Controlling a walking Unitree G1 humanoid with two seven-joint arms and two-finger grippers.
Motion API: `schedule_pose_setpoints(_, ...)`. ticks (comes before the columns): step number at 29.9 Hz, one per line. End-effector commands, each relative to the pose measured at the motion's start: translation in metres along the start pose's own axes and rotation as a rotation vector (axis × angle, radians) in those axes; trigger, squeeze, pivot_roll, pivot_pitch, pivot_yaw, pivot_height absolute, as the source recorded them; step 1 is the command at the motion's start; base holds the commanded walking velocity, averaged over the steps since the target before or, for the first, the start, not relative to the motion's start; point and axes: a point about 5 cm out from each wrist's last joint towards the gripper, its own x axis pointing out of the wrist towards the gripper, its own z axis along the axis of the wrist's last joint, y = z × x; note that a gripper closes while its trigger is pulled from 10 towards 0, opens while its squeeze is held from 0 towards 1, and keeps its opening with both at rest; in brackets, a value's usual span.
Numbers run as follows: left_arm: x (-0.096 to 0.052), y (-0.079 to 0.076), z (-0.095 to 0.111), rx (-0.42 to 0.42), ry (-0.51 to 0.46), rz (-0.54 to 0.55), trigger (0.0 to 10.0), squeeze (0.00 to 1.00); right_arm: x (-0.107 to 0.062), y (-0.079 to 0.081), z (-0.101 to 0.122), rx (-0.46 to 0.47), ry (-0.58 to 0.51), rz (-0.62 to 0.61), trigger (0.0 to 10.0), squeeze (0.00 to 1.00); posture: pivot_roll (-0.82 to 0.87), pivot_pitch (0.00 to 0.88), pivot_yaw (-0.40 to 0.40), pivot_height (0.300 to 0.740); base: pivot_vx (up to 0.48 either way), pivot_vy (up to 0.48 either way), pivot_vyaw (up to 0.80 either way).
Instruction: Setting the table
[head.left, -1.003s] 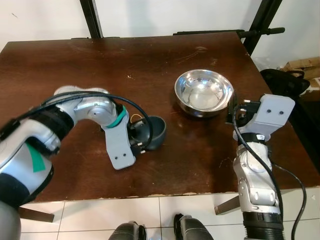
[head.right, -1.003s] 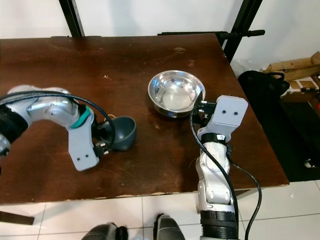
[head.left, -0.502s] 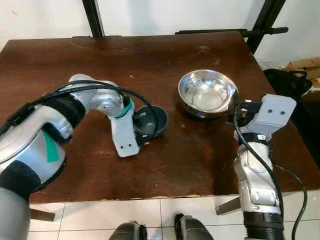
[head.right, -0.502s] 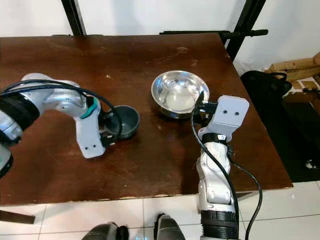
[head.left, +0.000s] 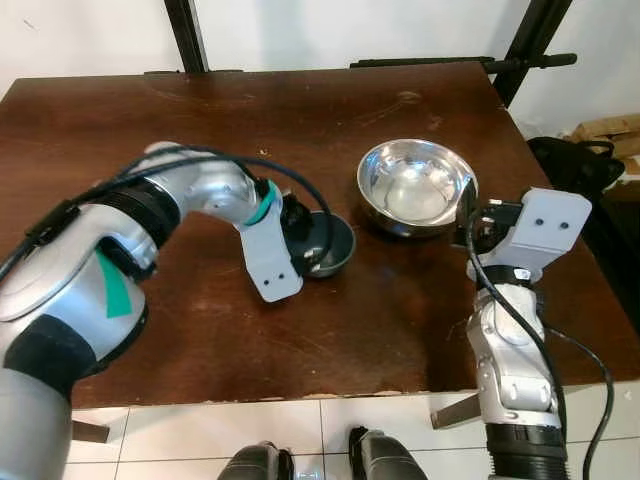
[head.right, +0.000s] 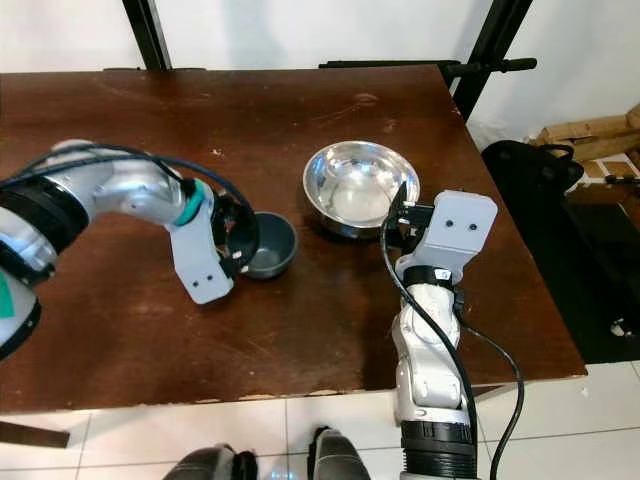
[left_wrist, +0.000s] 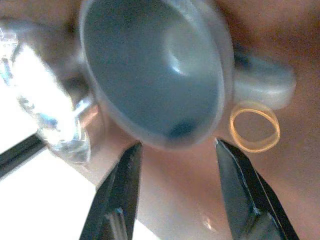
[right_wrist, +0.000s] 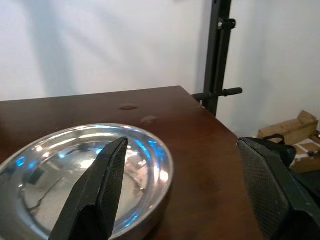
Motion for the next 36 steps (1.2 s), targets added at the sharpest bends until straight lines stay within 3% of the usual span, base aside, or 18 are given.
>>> schedule_pose_setpoints(1,-0.013,-0.005,-0.004,-0.048,-0.018,-0.001,10.0,0.0,-0.002,-0.002,-0.002,-0.001,0.008,-0.009,10.0,0.0,0.01,0.022,0.08,0.74,0.0,0.0,0.0)
schedule_pose_setpoints(7,-0.048,-0.029,-0.017,-0.125,0.027,-0.029,10.0,0.0,-0.003,-0.001,-0.003,0.002,0.013,-0.002,10.0,0.0,0.03,0.029,0.073,0.74,0.0,0.0,0.0)
schedule_pose_setpoints(13,-0.056,-0.039,-0.02,-0.198,0.047,-0.012,10.0,0.0,-0.003,0.0,-0.004,0.003,0.016,0.003,10.0,0.0,0.04,0.029,0.075,0.74,0.0,0.0,0.0)
schedule_pose_setpoints(15,-0.061,-0.053,-0.022,-0.397,0.066,0.102,10.0,0.0,-0.003,0.001,-0.004,0.004,0.016,0.006,10.0,0.0,0.03,0.033,0.078,0.74,0.0,0.0,0.0)
schedule_pose_setpoints(16,-0.06,-0.058,-0.02,-0.56,0.056,0.221,10.0,0.0,-0.004,0.001,-0.003,0.005,0.015,0.005,10.0,0.0,0.02,0.037,0.086,0.74,0.0,0.0,0.0)
schedule_pose_setpoints(17,-0.06,-0.058,-0.02,-0.56,0.056,0.221,10.0,0.0,-0.004,0.001,-0.003,0.005,0.015,0.005,10.0,0.0,0.02,0.037,0.086,0.74,0.0,0.0,0.0)
schedule_pose_setpoints(18,-0.059,-0.062,-0.018,-0.67,0.038,0.297,10.0,0.0,-0.004,0.0,-0.003,0.005,0.014,0.004,10.0,0.0,0.02,0.037,0.086,0.74,0.0,0.0,0.0)
schedule_pose_setpoints(19,-0.059,-0.062,-0.018,-0.67,0.038,0.297,10.0,0.0,-0.004,0.0,-0.003,0.005,0.014,0.004,10.0,0.0,0.02,0.037,0.086,0.74,0.0,0.0,0.0)
schedule_pose_setpoints(20,-0.056,-0.067,-0.013,-0.828,0.013,0.413,10.0,0.0,-0.005,-0.001,-0.001,0.005,0.011,0.001,10.0,0.0,0.01,0.044,0.085,0.74,0.0,0.0,0.0)
schedule_pose_setpoints(21,-0.056,-0.067,-0.013,-0.828,0.013,0.413,10.0,0.0,-0.005,-0.001,-0.001,0.005,0.011,0.001,10.0,0.0,0.01,0.044,0.085,0.74,0.0,0.0,0.0)
schedule_pose_setpoints(22,-0.048,-0.075,-0.005,-1.053,-0.014,0.565,10.0,0.0,-0.007,-0.002,0.003,0.006,0.006,-0.003,10.0,0.0,0.01,0.051,0.083,0.74,0.0,0.0,0.0)
schedule_pose_setpoints(23,-0.048,-0.075,-0.005,-1.053,-0.014,0.565,10.0,0.0,-0.007,-0.002,0.003,0.006,0.006,-0.003,10.0,0.0,0.01,0.051,0.083,0.74,0.0,0.0,0.0)
schedule_pose_setpoints(25,-0.028,-0.094,0.01,-1.525,-0.018,0.867,10.0,0.0,-0.008,-0.007,0.015,0.016,-0.022,-0.014,10.0,0.0,0.01,0.052,0.077,0.74,0.0,0.0,0.0)
schedule_pose_setpoints(26,-0.02,-0.103,0.016,-1.664,0.002,0.941,10.0,0.0,-0.007,-0.008,0.02,0.02,-0.032,-0.017,10.0,0.0,0.01,0.052,0.077,0.74,0.0,0.0,0.0)
schedule_pose_setpoints(27,-0.02,-0.103,0.016,-1.664,0.002,0.941,10.0,0.0,-0.007,-0.008,0.02,0.02,-0.032,-0.017,10.0,0.0,0.01,0.052,0.077,0.74,0.0,0.0,0.0)
schedule_pose_setpoints(31,-0.001,-0.116,0.032,-1.802,0.088,1.081,10.0,0.0,-0.007,-0.009,0.025,0.023,-0.045,-0.003,10.0,0.0,0.0,0.048,0.075,0.74,0.0,0.0,0.0)
schedule_pose_setpoints(34,0.013,-0.122,0.048,-1.815,0.22,1.172,10.0,0.0,-0.01,0.001,0.024,0.037,-0.027,0.076,10.0,0.0,-0.02,0.042,0.071,0.74,0.0,0.0,0.0)
schedule_pose_setpoints(36,0.014,-0.123,0.056,-1.849,0.268,1.19,10.0,0.0,-0.014,0.005,0.023,0.043,-0.013,0.1,10.0,0.0,-0.02,0.04,0.069,0.74,0.0,0.0,0.0)
